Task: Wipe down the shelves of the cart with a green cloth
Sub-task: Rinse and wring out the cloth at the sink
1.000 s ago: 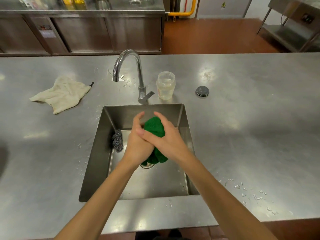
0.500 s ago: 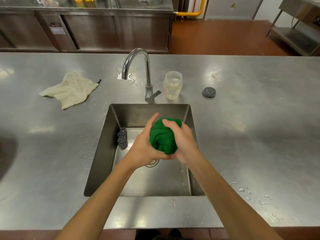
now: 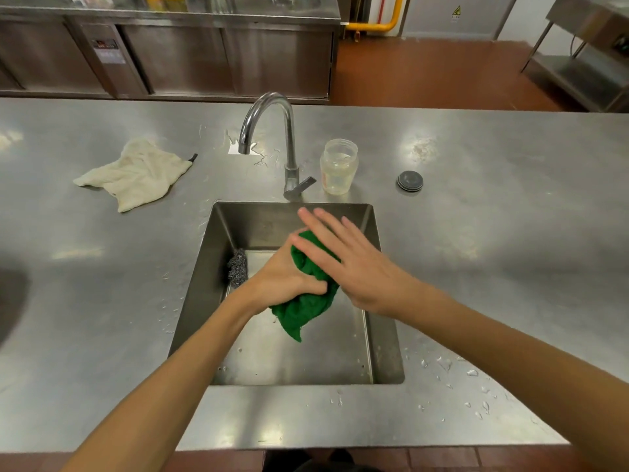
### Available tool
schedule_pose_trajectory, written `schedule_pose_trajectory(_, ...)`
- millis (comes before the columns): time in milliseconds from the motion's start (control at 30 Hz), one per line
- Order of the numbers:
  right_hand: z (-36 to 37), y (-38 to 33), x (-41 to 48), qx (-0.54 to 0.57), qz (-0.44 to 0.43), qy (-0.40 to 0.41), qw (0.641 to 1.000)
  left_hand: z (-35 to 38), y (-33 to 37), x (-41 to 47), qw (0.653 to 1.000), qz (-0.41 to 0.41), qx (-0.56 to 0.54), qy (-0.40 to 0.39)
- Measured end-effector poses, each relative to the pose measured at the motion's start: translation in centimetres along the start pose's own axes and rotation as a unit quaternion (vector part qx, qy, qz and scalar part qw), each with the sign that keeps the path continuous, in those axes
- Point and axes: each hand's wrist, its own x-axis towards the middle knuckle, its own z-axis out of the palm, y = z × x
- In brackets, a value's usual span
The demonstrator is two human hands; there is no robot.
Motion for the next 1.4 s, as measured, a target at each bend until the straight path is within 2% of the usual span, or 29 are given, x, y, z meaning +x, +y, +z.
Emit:
schedule_pose_trajectory(100,1.1,1.5,1.4,0.005,-0.006,0.054,0.999,0.7,0.6,0.3,1.000,0.000,-0.027,-0.016)
schedule_pose_trajectory(300,0.9,4.1,3.3,-0.100,-0.051,0.132,0.985,2.1,-0.4,0.5,0.990,-0.024,-0.124,0.055)
schedule_pose_trajectory(400,0.9,4.1,3.4,-0.128,-0.068,0.136,0.980,2.4,-1.1,0.5,0.988,-0.055,-0.140,0.024)
schedule_pose_trajectory(467,0.9,4.0,3.4,-0.123,-0.046,0.133,0.982,2.4,-1.0,0.7,0.986,-0.072,-0.149,0.006)
schedule_pose_trajectory(567,0.6,4.1,3.5,-0.085,0.017,0.109,0.990,1.9,0.1,1.4,0.993,-0.079,-0.073,0.039)
schedule_pose_trajectory(667,0.5,4.1,3.9,-0.028,0.084,0.030,0.996,1.1,0.6,2.6,0.993,-0.071,0.069,0.069)
schedule_pose_trajectory(767,0.9,3.9,4.4,-0.006,0.135,-0.046,0.990,0.6,0.5,3.5,0.960,-0.057,0.259,0.086)
schedule_pose_trajectory(833,0.9,3.8,4.8,0.010,0.164,-0.079,0.983,0.4,0.4,3.7,0.937,-0.043,0.332,0.094)
schedule_pose_trajectory(1100,1.2,4.0,6.1,0.143,0.257,-0.187,0.937,-0.4,-0.3,4.4,0.875,-0.014,0.472,0.108)
schedule_pose_trajectory(1200,1.8,4.0,6.3,0.192,0.269,-0.252,0.909,-0.2,-1.7,4.3,0.870,-0.009,0.483,0.094)
schedule_pose_trajectory(1267,2.2,3.9,6.1,0.204,0.274,-0.249,0.906,-0.6,-2.1,4.4,0.855,-0.006,0.513,0.079)
schedule_pose_trajectory(1333,2.7,3.3,5.6,0.191,0.277,-0.210,0.918,-1.3,-1.9,4.5,0.843,-0.001,0.535,0.062)
schedule_pose_trajectory(1400,3.3,2.6,4.9,0.170,0.262,-0.145,0.939,-2.0,-1.9,4.4,0.865,0.002,0.500,0.052)
